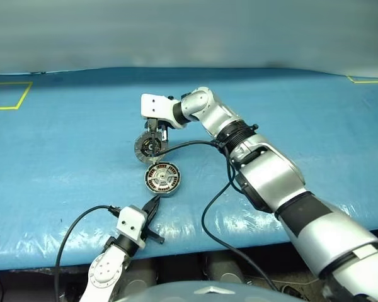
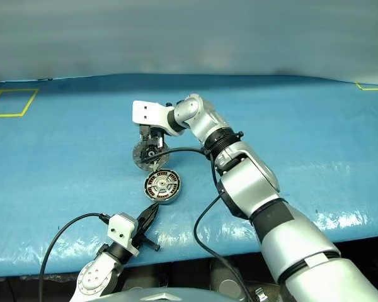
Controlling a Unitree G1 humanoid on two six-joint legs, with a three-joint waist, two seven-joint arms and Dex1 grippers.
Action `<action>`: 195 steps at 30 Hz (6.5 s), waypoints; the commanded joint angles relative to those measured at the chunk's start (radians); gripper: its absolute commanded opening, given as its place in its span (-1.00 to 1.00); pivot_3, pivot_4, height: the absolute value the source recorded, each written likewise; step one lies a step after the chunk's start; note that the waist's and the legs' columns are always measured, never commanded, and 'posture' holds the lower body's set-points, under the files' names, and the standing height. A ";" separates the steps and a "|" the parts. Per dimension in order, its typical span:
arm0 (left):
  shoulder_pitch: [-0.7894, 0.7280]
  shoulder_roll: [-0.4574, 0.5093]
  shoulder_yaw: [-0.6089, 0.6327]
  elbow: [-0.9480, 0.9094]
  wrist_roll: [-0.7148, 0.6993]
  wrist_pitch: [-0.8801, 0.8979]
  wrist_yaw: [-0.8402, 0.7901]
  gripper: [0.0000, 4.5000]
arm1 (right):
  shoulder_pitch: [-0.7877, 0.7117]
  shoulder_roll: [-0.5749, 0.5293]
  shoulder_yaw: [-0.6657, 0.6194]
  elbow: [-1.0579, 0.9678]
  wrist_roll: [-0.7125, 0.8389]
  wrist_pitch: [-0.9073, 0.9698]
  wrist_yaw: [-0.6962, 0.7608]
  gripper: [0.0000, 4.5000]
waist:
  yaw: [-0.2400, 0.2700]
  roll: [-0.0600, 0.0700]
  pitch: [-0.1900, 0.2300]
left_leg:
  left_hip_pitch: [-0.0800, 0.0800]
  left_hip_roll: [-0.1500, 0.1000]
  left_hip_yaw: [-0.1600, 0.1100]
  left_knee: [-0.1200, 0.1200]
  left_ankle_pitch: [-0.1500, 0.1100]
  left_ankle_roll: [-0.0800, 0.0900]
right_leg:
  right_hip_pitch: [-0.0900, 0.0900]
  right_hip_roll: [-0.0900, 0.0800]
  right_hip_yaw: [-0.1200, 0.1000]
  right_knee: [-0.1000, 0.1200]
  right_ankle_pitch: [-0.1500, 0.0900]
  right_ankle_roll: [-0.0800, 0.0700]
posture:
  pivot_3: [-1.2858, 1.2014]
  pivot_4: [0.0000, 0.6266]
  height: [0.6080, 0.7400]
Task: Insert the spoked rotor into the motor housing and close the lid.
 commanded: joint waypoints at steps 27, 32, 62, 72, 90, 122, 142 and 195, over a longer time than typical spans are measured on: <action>-0.088 0.027 0.011 0.033 -0.047 0.016 -0.080 -1.00 | 0.625 -0.268 0.044 -1.069 0.118 0.437 0.231 -0.98 | 0.009 0.000 0.000 | 0.001 -0.001 -0.004 0.007 0.000 0.000 | 0.003 0.000 0.000 0.002 0.000 0.000 | 0.03 -0.52 1.00; -0.091 0.031 0.013 0.025 -0.046 0.022 -0.082 -1.00 | 0.728 -0.244 -0.027 -1.193 0.170 0.513 0.092 -0.98 | 0.012 -0.001 0.000 | 0.001 -0.001 -0.005 0.007 0.000 0.000 | 0.004 0.001 0.000 0.002 0.000 0.000 | 0.03 -0.52 1.00; -0.086 0.027 0.041 -0.003 -0.010 0.036 -0.012 -1.00 | 0.864 -0.255 -0.036 -1.085 0.319 0.394 -0.071 0.99 | 0.025 -0.002 -0.001 | 0.002 -0.002 -0.004 0.007 0.000 0.000 | 0.005 0.002 0.000 0.000 0.000 0.000 | 0.03 -0.52 1.00; -0.068 0.026 0.037 -0.027 0.001 0.033 0.011 -1.00 | 0.809 -0.200 -0.031 -0.952 0.314 0.374 -0.089 0.99 | 0.029 -0.002 -0.001 | 0.002 -0.001 -0.004 0.007 0.000 0.000 | 0.005 0.002 0.000 0.000 0.000 0.000 | 0.03 -0.52 1.00; -0.051 0.027 0.037 -0.036 -0.004 0.030 0.010 -1.00 | 0.844 -0.181 -0.057 -1.042 0.364 0.455 -0.141 0.35 | 0.029 -0.002 -0.001 | 0.002 -0.001 -0.004 0.007 0.000 0.000 | 0.005 0.002 0.000 0.001 0.000 0.000 | 0.03 -0.52 1.00; -0.036 0.015 0.033 -0.051 0.005 0.037 0.016 -1.00 | 0.876 -0.196 0.039 -1.051 0.265 0.480 -0.227 0.35 | 0.028 -0.002 -0.002 | 0.003 -0.001 -0.004 0.007 0.000 0.000 | 0.005 0.002 0.000 0.001 0.000 0.000 | 0.03 -0.52 1.00; -0.223 0.138 0.414 -0.315 -0.678 0.783 0.111 -1.00 | 0.844 -0.195 0.039 -0.995 0.240 0.454 -0.243 0.35 | 0.024 -0.003 -0.002 | 0.010 0.001 -0.007 0.009 0.001 -0.001 | 0.014 0.003 -0.002 0.001 -0.002 0.004 | 0.03 -0.52 1.00; -0.619 0.221 0.245 0.044 -0.633 1.105 -0.097 -1.00 | 1.066 -0.350 -0.188 -1.429 0.442 0.720 -0.246 0.98 | 0.044 -0.004 -0.002 | 0.011 -0.003 -0.010 0.000 0.002 -0.004 | 0.015 0.000 -0.002 -0.005 -0.002 -0.001 | 0.03 -0.52 1.00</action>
